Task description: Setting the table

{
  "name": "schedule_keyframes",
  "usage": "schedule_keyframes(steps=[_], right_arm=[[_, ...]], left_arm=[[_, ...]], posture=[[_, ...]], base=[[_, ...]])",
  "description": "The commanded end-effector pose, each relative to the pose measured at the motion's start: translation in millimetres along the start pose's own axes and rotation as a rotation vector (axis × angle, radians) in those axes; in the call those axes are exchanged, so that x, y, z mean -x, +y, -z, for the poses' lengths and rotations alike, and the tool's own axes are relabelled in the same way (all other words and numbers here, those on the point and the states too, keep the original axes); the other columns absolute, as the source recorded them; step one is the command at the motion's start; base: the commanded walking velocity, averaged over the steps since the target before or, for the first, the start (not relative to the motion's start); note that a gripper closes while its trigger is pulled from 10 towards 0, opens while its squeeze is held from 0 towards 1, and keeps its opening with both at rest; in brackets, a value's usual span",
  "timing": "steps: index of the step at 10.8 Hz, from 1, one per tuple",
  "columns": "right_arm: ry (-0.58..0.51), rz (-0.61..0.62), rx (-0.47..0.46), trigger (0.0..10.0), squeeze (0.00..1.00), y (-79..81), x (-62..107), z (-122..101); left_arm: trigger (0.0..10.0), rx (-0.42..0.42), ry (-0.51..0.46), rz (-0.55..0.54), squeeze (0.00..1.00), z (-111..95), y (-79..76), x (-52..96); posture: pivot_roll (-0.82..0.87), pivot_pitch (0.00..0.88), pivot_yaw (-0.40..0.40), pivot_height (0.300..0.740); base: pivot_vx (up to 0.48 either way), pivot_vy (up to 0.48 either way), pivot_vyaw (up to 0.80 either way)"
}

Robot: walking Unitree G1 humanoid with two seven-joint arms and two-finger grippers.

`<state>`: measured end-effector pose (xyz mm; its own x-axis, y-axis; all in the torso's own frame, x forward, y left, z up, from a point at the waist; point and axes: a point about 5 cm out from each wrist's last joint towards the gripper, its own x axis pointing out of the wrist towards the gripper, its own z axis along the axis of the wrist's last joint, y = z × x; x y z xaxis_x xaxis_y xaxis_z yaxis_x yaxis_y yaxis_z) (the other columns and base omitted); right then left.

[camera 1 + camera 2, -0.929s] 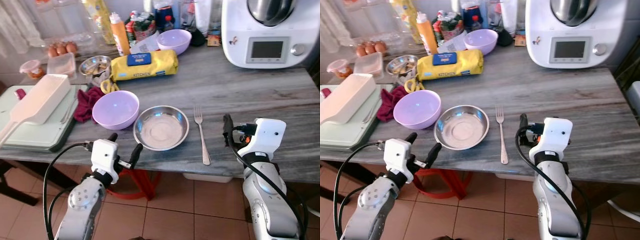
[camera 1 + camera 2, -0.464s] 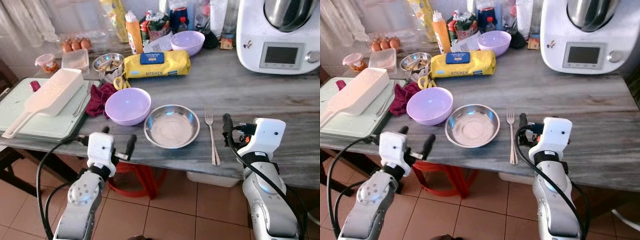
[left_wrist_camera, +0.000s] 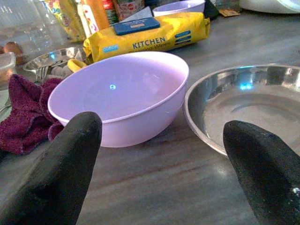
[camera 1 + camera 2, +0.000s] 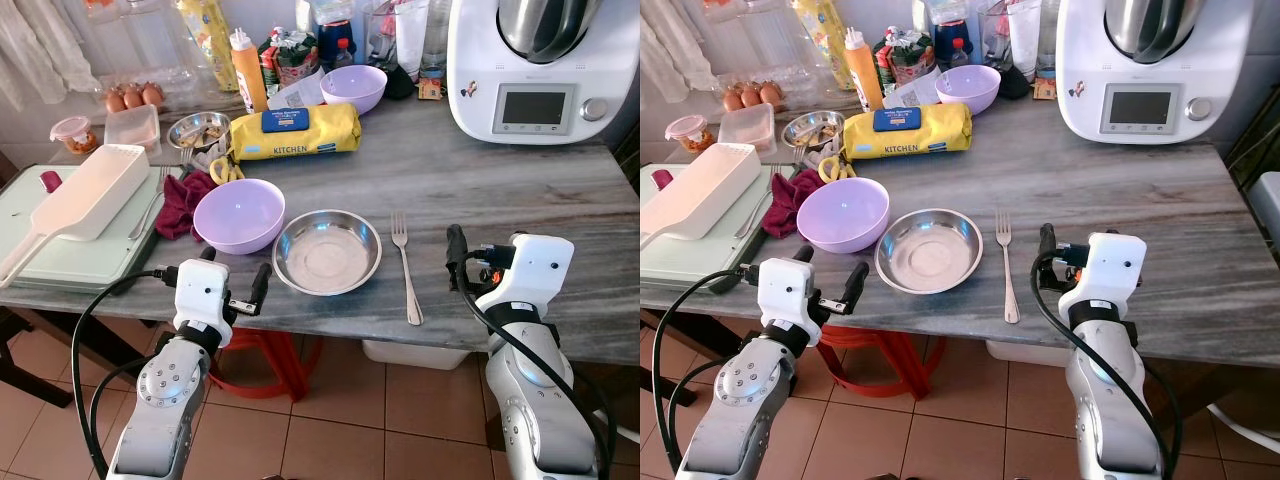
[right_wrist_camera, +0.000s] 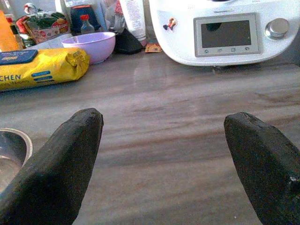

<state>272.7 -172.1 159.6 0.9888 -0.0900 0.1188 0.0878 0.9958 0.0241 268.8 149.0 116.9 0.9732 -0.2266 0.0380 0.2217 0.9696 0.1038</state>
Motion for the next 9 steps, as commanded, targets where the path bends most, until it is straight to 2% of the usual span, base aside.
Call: schedule_keyframes(steps=[1, 9], right_arm=[[-0.003, -0.011, -0.006, 10.0, 0.0, 3.5, -0.5, -0.5], [0.016, 0.003, -0.031, 10.0, 0.0, 4.1, 0.4, 4.6]], left_arm=[[10.0, -0.018, 0.014, -0.003, 0.0, 1.3, 1.5, 0.0], [10.0, -0.025, 0.046, 0.014, 0.0, 9.4, 0.9, -0.5]], posture=[[-0.1, 0.102, 0.132, 0.74], [-0.1, 0.105, 0.14, 0.74]], base=[[-0.255, 0.0, 0.0], [-0.258, 0.0, 0.0]])
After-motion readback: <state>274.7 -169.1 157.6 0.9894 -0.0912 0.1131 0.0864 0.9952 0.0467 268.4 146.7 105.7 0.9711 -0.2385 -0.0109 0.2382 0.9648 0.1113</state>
